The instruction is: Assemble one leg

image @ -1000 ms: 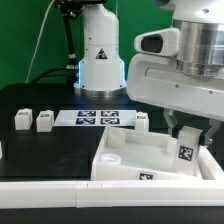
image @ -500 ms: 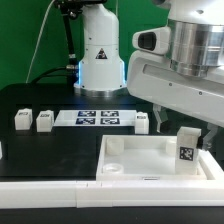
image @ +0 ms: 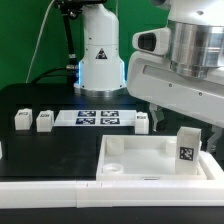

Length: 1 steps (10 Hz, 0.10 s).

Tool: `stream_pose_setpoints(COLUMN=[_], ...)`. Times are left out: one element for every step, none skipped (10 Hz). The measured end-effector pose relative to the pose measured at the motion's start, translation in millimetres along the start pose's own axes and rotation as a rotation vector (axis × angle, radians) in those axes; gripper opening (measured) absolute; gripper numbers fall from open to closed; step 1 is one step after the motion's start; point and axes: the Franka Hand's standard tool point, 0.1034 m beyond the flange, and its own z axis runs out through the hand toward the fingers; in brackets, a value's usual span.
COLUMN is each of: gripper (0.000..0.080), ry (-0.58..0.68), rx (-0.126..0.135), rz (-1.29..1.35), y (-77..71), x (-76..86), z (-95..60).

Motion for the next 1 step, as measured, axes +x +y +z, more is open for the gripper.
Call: stream_pose_setpoints(gripper=[0.0649], ry=[0.000], rx=[0.000], rz=[0.000], y=[0.0], x=[0.0], z=[0.1])
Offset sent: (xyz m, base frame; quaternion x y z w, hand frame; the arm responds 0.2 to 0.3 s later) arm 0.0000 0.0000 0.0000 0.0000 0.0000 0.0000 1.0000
